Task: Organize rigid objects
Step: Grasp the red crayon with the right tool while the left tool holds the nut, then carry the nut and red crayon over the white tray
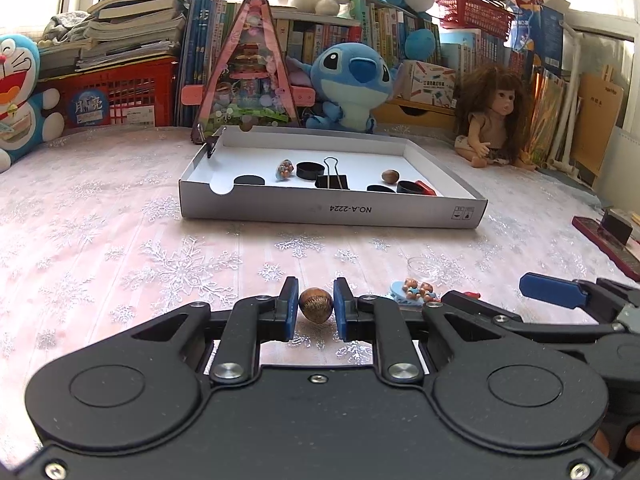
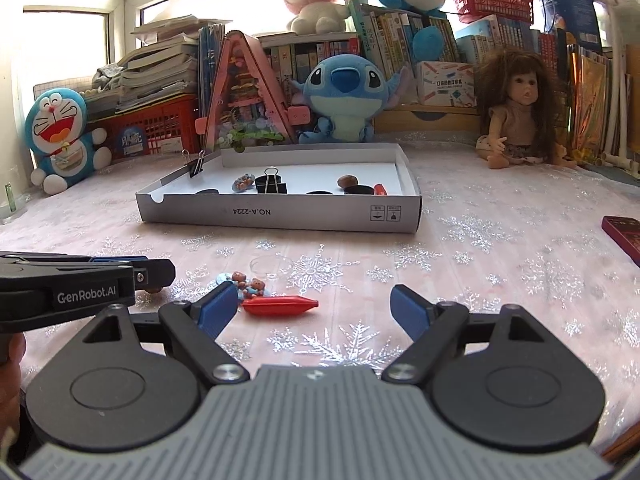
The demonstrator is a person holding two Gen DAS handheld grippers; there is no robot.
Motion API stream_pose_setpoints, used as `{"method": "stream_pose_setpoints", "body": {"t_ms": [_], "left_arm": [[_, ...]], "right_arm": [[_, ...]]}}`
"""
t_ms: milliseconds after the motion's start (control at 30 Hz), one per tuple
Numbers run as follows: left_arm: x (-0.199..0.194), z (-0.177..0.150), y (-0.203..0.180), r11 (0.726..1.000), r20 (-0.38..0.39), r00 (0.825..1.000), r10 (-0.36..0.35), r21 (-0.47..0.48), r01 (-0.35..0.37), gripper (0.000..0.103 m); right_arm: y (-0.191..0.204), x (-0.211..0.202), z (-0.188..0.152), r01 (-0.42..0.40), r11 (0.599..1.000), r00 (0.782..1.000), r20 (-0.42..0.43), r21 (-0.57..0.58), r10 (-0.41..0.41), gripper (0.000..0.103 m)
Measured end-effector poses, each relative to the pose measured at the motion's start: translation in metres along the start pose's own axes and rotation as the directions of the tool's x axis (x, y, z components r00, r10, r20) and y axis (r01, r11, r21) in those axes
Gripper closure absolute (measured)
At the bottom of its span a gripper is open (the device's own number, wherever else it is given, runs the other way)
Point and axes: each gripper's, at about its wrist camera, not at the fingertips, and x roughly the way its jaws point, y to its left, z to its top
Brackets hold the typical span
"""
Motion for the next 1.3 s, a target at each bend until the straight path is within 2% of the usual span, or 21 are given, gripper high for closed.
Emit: {"method": "stream_pose_setpoints", "body": {"t_ms": [133, 267, 500, 733, 1300], "left_arm": [[0.001, -0.001, 0.004, 1.000, 0.000, 1.000, 0.005, -0.018, -0.005, 0.086], [0.001, -0.002, 0.006, 1.000, -0.002, 1.000, 0.007, -0.026, -0.007, 0.086], [0.003, -0.003, 0.005, 0.999, 0.002, 1.000, 0.009, -0.035, -0.009, 0.086], [0.003, -0.002, 0.001, 1.000, 0.007, 1.000, 0.000, -0.031, 0.000, 0.086], [0.006, 0.014, 0.002, 0.999, 0.024, 1.000, 0.008, -0.035, -0.008, 0.086]], "right_arm": [[0.011, 0.001, -0.001, 0.015, 0.999, 1.000, 0.023, -0.044, -0.014, 0.014], [0.019, 0.003, -0.004, 0.007, 0.996, 1.000, 0.010, -0.085, -0.006, 0.023], [0.021, 0.008, -0.004, 0.002, 0.997, 1.000, -0.008, -0.076, -0.003, 0.033], [0.022, 0.009, -0.005, 0.000, 0.997, 1.000, -0.010, -0.071, -0.001, 0.052], [0.006, 0.013, 0.014, 0.012, 0.999, 1.000, 0.002, -0.053, -0.012, 0.053]]}}
